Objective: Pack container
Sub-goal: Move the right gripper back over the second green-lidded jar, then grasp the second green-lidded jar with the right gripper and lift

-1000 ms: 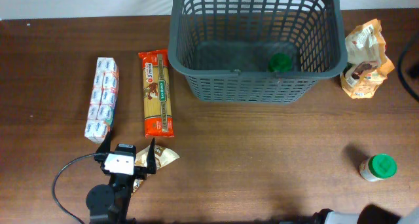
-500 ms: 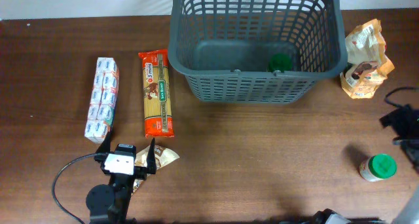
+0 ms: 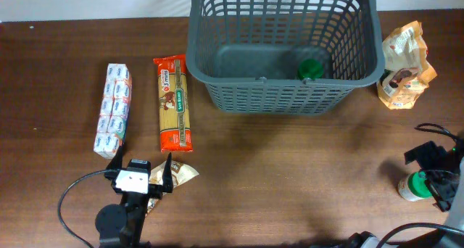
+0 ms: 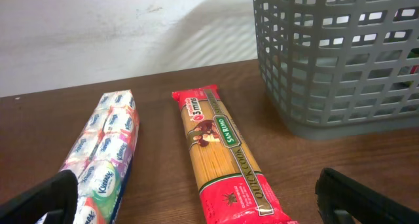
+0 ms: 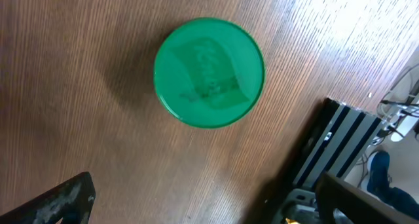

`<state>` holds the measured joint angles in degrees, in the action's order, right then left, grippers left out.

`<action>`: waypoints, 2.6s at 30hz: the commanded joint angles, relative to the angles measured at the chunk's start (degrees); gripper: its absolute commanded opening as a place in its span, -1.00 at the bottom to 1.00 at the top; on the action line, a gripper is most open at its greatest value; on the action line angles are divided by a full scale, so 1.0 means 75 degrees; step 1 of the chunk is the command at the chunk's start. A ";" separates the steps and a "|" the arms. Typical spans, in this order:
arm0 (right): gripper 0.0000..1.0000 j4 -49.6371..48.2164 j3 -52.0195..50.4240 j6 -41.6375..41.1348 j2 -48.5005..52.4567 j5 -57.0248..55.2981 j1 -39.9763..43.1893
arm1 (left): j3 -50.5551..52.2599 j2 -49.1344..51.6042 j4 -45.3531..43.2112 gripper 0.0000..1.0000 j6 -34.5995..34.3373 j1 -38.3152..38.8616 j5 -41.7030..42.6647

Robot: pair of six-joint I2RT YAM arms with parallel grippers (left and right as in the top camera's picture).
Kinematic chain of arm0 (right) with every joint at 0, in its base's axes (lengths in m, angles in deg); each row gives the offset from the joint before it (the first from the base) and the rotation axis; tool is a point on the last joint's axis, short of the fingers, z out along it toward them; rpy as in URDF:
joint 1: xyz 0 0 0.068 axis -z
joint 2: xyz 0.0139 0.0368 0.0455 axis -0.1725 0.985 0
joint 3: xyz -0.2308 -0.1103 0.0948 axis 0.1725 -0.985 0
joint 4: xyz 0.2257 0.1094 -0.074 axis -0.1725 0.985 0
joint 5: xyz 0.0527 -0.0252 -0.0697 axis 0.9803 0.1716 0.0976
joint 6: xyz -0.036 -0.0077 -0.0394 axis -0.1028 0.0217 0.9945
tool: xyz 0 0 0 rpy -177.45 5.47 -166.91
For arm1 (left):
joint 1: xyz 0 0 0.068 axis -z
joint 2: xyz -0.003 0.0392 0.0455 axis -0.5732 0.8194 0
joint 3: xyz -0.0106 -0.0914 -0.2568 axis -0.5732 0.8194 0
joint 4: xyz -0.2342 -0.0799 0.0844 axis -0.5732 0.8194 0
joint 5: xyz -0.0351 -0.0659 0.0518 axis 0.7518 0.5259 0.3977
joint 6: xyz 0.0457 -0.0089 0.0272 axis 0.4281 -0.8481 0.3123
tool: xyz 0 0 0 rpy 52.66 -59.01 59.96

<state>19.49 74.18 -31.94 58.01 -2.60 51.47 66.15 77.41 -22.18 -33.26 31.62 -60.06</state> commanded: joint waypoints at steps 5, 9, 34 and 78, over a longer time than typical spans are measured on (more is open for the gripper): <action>0.97 -0.0160 -0.0064 0.0673 0.0026 0.0548 0.0871 | 0.0064 -0.0064 -0.0023 0.98 0.0125 0.0012 -0.0052; 0.97 -0.0178 -0.0064 0.0670 0.0181 0.0565 0.1067 | 0.0064 -0.0064 -0.0023 0.98 0.0125 0.0012 -0.0052; 0.97 -0.0883 -0.0070 0.0434 0.1300 0.0565 0.0994 | 0.0064 -0.0064 -0.0023 0.98 0.0125 0.0012 -0.0052; 0.98 -0.1472 -0.0254 0.0114 0.1865 0.0557 0.0699 | 0.0064 -0.0064 -0.0023 0.99 0.0125 0.0012 -0.0052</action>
<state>8.67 73.24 -30.37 70.17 1.31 57.13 66.15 77.41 -22.18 -33.26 31.62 -60.06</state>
